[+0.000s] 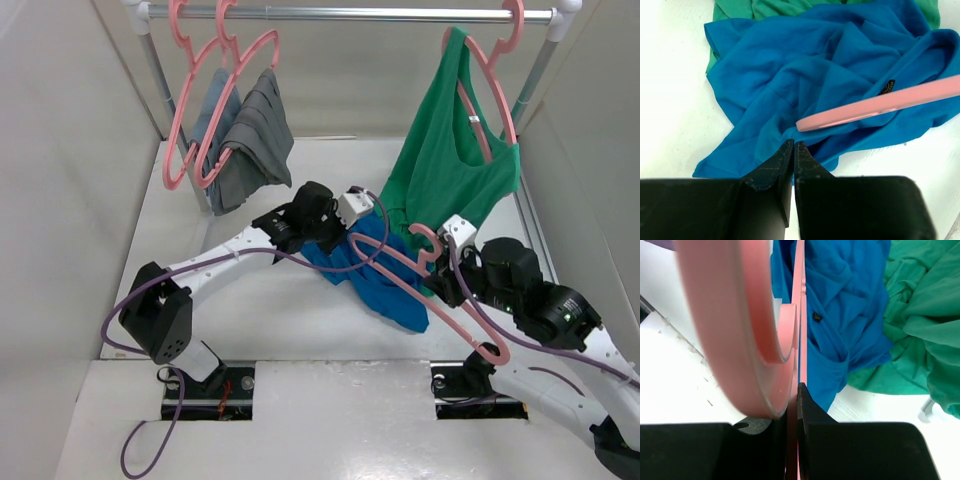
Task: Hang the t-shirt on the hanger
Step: Place tshirt on hanger
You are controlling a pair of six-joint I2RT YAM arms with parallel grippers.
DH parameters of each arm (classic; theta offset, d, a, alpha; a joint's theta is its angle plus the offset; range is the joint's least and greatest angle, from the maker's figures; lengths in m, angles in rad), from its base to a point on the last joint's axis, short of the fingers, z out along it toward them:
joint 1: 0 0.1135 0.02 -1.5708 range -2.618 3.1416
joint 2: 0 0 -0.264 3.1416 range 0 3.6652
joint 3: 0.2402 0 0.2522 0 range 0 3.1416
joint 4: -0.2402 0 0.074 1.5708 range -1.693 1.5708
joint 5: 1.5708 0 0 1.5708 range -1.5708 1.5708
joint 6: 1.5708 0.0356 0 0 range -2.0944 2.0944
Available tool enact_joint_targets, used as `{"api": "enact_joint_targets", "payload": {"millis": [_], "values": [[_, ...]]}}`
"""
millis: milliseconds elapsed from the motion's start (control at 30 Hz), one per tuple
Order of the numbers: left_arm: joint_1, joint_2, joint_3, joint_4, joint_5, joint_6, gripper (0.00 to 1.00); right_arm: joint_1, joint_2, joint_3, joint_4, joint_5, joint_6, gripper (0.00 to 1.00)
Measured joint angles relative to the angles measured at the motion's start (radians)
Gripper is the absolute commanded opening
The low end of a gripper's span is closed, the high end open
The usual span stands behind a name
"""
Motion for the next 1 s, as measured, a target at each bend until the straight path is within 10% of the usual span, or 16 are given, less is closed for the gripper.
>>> {"api": "enact_joint_targets", "payload": {"millis": [1000], "values": [[0.0,0.021,0.0,0.015,-0.03,0.033,0.0,0.0,-0.024,-0.005,-0.012,-0.014,0.004,0.0]]}}
